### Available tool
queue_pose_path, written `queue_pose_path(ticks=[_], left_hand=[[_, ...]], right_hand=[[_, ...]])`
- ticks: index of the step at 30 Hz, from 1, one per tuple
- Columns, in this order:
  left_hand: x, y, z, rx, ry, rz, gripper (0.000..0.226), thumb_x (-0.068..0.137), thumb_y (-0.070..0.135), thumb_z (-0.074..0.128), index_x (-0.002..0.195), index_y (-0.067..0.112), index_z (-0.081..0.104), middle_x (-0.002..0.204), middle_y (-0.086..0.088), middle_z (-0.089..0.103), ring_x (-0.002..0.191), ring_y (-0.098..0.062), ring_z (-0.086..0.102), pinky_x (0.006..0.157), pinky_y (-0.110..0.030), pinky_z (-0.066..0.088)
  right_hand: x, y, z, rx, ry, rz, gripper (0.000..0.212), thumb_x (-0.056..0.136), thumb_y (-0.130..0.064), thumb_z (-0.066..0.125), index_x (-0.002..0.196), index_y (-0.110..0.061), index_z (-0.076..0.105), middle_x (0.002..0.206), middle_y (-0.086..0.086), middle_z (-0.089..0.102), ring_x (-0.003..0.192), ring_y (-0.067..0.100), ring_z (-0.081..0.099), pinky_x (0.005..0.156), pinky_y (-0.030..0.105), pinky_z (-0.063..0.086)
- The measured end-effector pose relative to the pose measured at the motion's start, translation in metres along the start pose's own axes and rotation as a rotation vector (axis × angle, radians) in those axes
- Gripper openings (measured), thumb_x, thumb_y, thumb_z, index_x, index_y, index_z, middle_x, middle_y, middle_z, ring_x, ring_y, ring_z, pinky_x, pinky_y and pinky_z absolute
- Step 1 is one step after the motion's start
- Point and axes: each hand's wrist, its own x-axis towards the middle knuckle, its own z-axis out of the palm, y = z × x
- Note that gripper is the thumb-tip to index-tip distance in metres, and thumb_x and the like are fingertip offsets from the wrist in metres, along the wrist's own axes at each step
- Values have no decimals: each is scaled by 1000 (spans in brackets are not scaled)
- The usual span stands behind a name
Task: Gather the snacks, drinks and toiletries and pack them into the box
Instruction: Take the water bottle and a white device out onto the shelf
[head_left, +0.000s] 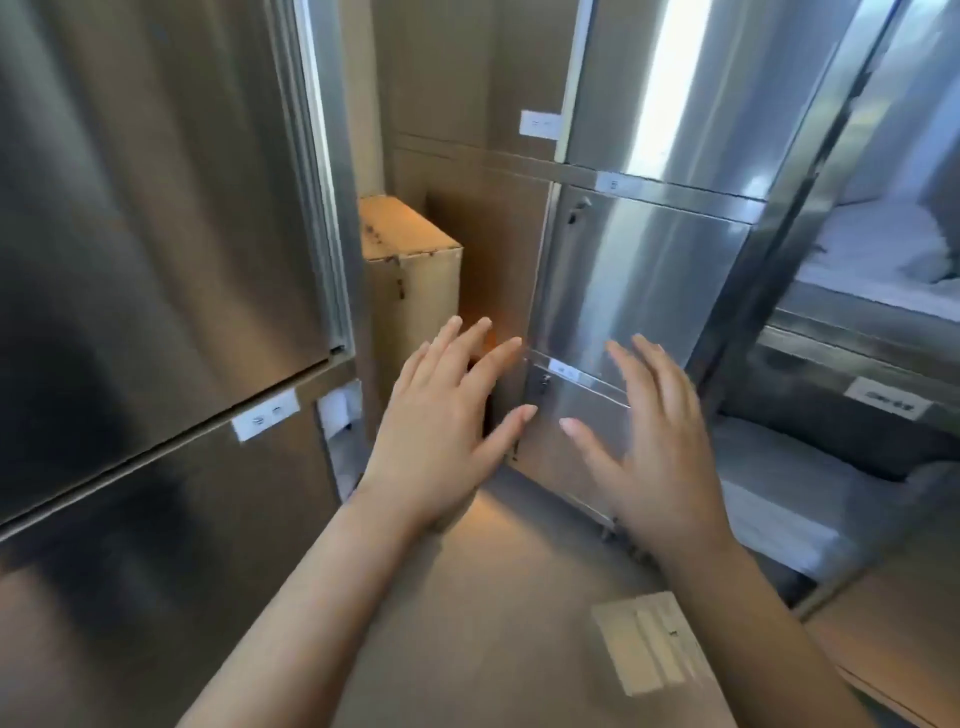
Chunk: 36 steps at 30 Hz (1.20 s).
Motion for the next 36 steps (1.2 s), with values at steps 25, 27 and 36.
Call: queue_pose_path(ticks=[25, 27, 36], left_hand=[[340, 242, 319, -264, -185, 521, 66, 88, 64, 23, 146, 33, 25, 156, 3, 18, 145, -17, 5, 114, -35, 3], [368, 243, 347, -279, -193, 516, 66, 88, 66, 23, 146, 34, 24, 155, 4, 20, 145, -15, 6, 115, -35, 5], [443, 266, 447, -270, -323, 485, 66, 83, 69, 11, 142, 44, -3, 157, 9, 4, 143, -9, -8, 117, -34, -3]], right_hand=[[105, 385, -144, -420, 234, 513, 73, 83, -64, 38, 146, -32, 23, 152, -5, 22, 140, 12, 16, 111, 34, 19], [127, 417, -138, -427, 224, 519, 73, 83, -65, 38, 146, -34, 20, 153, -7, 20, 141, 12, 15, 111, 33, 20], [172, 538, -124, -398, 145, 601, 75, 81, -68, 35, 146, -37, 16, 154, -9, 14, 140, 9, 14, 109, 29, 18]])
